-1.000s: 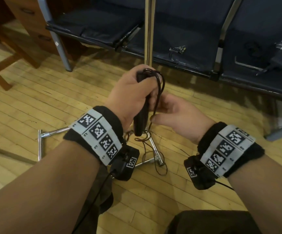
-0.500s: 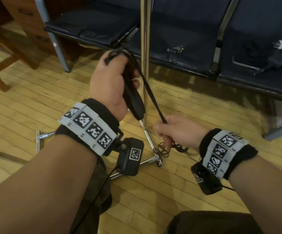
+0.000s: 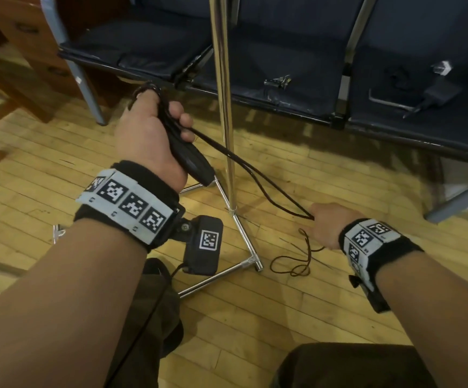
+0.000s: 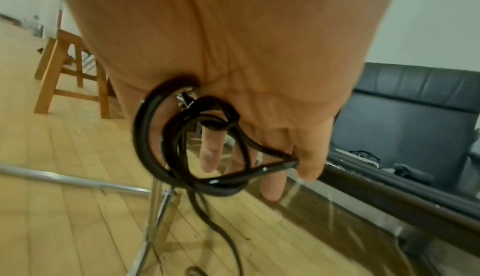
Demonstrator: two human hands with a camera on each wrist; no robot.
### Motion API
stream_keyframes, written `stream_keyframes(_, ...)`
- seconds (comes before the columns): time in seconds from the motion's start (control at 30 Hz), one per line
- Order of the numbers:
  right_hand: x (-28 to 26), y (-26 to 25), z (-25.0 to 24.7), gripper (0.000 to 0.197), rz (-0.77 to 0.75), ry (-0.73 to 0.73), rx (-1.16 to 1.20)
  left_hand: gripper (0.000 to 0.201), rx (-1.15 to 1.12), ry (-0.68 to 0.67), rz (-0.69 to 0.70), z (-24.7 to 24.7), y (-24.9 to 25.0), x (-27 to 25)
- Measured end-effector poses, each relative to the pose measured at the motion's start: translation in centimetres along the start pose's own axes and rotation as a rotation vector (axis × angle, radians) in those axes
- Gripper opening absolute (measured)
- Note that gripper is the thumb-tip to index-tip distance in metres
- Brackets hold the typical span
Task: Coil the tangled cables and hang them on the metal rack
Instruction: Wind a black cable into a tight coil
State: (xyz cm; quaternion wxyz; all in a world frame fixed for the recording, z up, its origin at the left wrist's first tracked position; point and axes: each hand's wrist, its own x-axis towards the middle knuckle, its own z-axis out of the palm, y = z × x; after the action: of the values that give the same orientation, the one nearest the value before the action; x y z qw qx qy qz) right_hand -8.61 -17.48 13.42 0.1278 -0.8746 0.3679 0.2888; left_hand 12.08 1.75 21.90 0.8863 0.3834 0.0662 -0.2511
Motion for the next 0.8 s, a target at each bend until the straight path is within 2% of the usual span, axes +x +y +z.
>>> stream_keyframes(0.17,-1.8,0.1,-1.2,0.018,-0.163,0.083,0.263,0.015,0.035,-0.008,-0.004,-0.1,0.4,0.5)
stream_keyframes(0.23,-2.7,-0.4,-1.7,0.013,-0.243,0.1,0.344,0.011,0.301,-0.094,0.01,-0.2,-0.2,0.2)
stream_keyframes(0.33,-3.5,-1.9,-2.7,0.011,-0.33,0.122,0.389,0.012,0.896,-0.337,0.046,0.0,-2.8,-1.2)
stream_keyframes(0.43,-4.0,-3.4,-3.7,0.01,-0.408,0.177,0.445,0.022,1.242,-0.598,-0.042,0.0,-5.4,-2.2)
stream_keyframes(0.57,-4.4,-3.9,-4.4,0.011,-0.465,0.256,0.489,0.019,1.425,-0.739,-0.165,-0.4,-6.9,-2.6)
stream_keyframes(0.73,-4.4,-3.0,-5.1,0.009,-0.492,0.301,0.602,0.013,1.534,-0.816,-0.247,-0.6,-6.9,-2.5)
stream_keyframes(0.8,-4.4,-2.8,-5.1,0.009,-0.504,0.304,0.595,0.01,1.599,-0.834,-0.234,-0.5,-7.2,-2.7)
